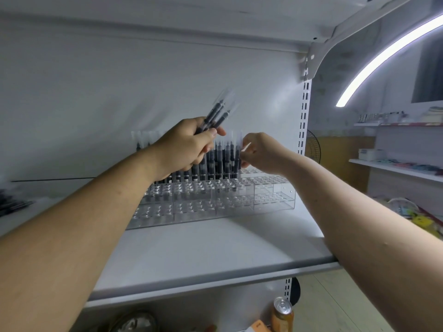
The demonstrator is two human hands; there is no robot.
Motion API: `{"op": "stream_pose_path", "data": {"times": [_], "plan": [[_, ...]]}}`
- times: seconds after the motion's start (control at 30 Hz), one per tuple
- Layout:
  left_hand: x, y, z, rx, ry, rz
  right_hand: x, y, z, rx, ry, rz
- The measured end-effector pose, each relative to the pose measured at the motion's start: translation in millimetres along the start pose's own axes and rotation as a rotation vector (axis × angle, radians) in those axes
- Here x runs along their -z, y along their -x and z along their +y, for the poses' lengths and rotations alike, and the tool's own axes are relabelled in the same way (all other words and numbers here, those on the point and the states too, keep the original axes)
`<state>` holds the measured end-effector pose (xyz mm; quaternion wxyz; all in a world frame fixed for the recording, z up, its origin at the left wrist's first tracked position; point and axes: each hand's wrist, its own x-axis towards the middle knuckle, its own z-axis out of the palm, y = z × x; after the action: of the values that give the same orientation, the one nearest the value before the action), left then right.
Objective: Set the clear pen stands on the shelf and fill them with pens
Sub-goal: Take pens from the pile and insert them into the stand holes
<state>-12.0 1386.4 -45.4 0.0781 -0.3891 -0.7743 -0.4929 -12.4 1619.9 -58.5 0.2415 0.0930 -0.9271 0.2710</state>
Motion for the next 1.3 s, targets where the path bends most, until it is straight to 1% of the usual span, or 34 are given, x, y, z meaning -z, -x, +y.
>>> {"op": "stream_pose_path", "data": {"times": [0.13, 0.17, 0.2, 0.23, 0.3, 0.33, 0.37, 0.4, 0.43, 0.5, 0.53, 0.57, 0.6, 0.73, 0.8, 0.83, 0.9, 0.93, 0.97, 1.03, 1.07, 1.1, 1.17, 1.3], "plan": [[1.0, -0.5, -0.4, 0.013, 0.037, 0.001, 7.4, 1.3, 6.6, 0.026, 0.094, -0.04], [1.3, -0.8, -0.3, 0.012, 0.045, 0.003, 9.5, 0.7, 7.6, 0.023, 0.094, -0.023], [1.4, -1.1, -0.3, 0.01, 0.053, 0.007, 11.9, -0.3, 7.6, 0.019, 0.072, 0.024], [1.3, -1.4, -0.1, 0.006, 0.064, 0.014, 14.4, -2.6, 7.4, 0.026, 0.04, 0.112], [0.8, -2.2, 0.4, 0.002, 0.09, 0.032, 21.6, -4.6, 2.5, 0.091, -0.03, 0.341], [0.8, -2.5, 0.7, 0.001, 0.103, 0.04, 24.8, -4.5, -1.0, 0.128, -0.109, 0.414], [1.0, -2.7, 1.0, 0.0, 0.115, 0.044, 27.4, -3.4, -5.5, 0.159, -0.242, 0.43], [1.3, -2.7, 1.2, 0.001, 0.125, 0.044, 29.3, -1.0, -11.2, 0.18, -0.402, 0.388], [1.8, -2.8, 1.3, 0.002, 0.131, 0.042, 30.1, 1.7, -16.3, 0.193, -0.563, 0.305], [1.7, -2.7, 1.7, 0.007, 0.128, 0.035, 30.1, 5.9, -22.5, 0.192, -0.808, 0.089], [1.1, -2.6, 2.0, 0.01, 0.123, 0.033, 30.1, 8.0, -24.7, 0.197, -0.862, -0.002], [0.2, -2.2, 2.4, 0.011, 0.117, 0.031, 29.5, 8.6, -25.4, 0.205, -0.885, -0.058], [-0.7, -1.5, 3.0, 0.011, 0.11, 0.026, 28.9, 9.1, -26.0, 0.211, -0.891, -0.078], [-2.7, 1.0, 5.3, -0.006, 0.06, -0.018, 23.0, 8.7, -29.3, 0.186, -0.887, 0.009], [-2.6, 1.2, 5.6, -0.003, 0.036, -0.035, 23.2, 7.4, -30.8, 0.179, -0.938, 0.058], [-2.4, 0.7, 5.3, -0.003, 0.02, -0.039, 25.6, 6.8, -30.6, 0.175, -0.984, 0.095], [-1.6, -0.1, 4.3, -0.018, -0.037, -0.033, 31.5, 3.6, -29.0, 0.147, -1.067, 0.232], [-1.3, -0.2, 4.3, -0.028, -0.08, -0.026, 34.6, 1.9, -27.1, 0.131, -1.059, 0.322], [-0.9, -0.1, 4.4, -0.042, -0.135, -0.016, 36.6, -0.1, -23.7, 0.115, -0.996, 0.416], [-0.7, 0.6, 4.6, -0.081, -0.273, 0.001, 38.2, -2.7, -15.5, 0.098, -0.737, 0.546], [-1.1, 1.1, 4.7, -0.098, -0.345, 0.0, 37.4, -2.5, -12.4, 0.101, -0.587, 0.558], [-1.3, 1.4, 4.3, -0.106, -0.403, -0.006, 35.3, -2.0, -9.7, 0.106, -0.456, 0.542], [-2.2, 2.6, 4.3, -0.109, -0.466, -0.026, 30.0, -1.6, -5.1, 0.103, -0.292, 0.473], [-2.7, 3.5, 5.6, -0.14, -0.502, -0.017, 23.9, -1.6, -1.4, 0.073, -0.195, 0.36]]}}
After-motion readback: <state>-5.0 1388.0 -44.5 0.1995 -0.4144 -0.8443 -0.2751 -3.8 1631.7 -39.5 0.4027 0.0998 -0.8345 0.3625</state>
